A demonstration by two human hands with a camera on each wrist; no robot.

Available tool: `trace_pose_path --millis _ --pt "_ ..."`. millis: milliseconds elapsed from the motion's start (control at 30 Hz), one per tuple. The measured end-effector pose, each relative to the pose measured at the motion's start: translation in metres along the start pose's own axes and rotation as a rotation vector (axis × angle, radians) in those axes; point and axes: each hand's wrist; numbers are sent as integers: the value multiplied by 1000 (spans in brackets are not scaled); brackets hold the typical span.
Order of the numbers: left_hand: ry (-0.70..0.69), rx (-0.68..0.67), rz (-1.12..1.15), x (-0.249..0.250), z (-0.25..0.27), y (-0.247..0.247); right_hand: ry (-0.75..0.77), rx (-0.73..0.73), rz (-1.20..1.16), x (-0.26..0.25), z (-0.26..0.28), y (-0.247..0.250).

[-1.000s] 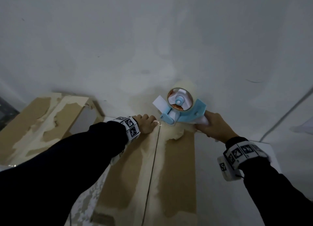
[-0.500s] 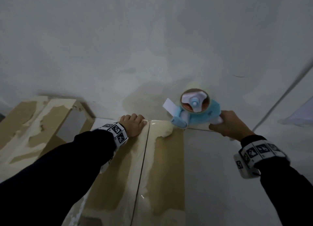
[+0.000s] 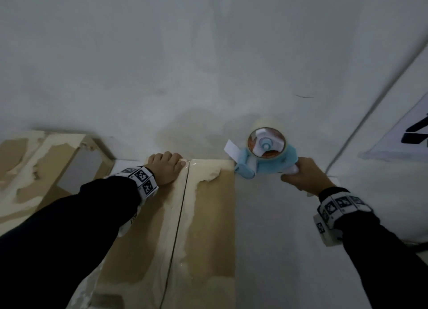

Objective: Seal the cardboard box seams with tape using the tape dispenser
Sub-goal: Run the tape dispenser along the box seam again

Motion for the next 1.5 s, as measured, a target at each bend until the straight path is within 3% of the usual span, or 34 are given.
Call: trace_pose_path --millis 367,600,833,1033,1267,1400,1500 --pt "-12 85 -24 8 9 5 -237 54 -501 26 50 -71" --pt "54 66 -20 17 21 14 -124 154 -187 13 54 -43" --pt "94 48 30 20 25 19 -57 29 30 -7 33 -1" --pt "34 81 -61 17 22 14 -71 2 92 -15 28 3" --pt "45 -31 39 20 25 30 -105 76 -16 -4 35 -13" --pt "-137 1 51 48 24 55 -85 83 -60 4 42 -21" --pt "-310 -137 92 95 19 66 -80 54 -84 6 42 -17"
Point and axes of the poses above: each hand's wrist, its own z-axis away from the middle knuckle, its own y-axis out of the back of the hand, x = y × z, and after that the axes turned 4 degrees about -z, right-handed
